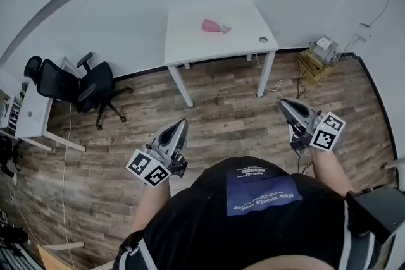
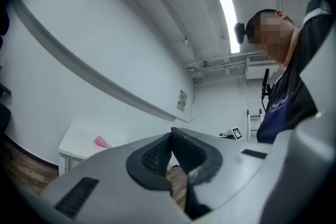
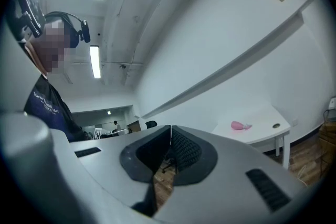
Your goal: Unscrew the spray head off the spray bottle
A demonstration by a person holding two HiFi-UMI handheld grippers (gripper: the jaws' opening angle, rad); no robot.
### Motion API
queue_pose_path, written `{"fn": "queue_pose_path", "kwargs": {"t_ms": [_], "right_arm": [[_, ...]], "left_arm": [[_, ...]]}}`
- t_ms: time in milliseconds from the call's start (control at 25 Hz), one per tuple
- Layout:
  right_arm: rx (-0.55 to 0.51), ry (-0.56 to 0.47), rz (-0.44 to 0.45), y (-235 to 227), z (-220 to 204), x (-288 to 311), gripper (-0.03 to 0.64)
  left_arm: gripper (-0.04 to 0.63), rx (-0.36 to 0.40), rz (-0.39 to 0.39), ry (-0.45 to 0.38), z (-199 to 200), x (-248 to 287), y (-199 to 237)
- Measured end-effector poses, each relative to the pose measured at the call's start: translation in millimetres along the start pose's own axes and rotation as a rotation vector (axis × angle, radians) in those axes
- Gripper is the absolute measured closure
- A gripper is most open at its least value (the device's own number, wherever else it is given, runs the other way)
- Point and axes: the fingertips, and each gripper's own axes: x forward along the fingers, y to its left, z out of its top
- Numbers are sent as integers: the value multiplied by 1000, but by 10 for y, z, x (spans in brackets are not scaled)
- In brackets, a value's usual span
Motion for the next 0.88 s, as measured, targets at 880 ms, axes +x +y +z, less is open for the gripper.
{"fn": "queue_pose_path", "kwargs": {"t_ms": [880], "right_arm": [[64, 55, 59, -308, -116, 1408, 620]], "left_arm": [[592, -51, 98, -7, 158, -181, 1199]]}}
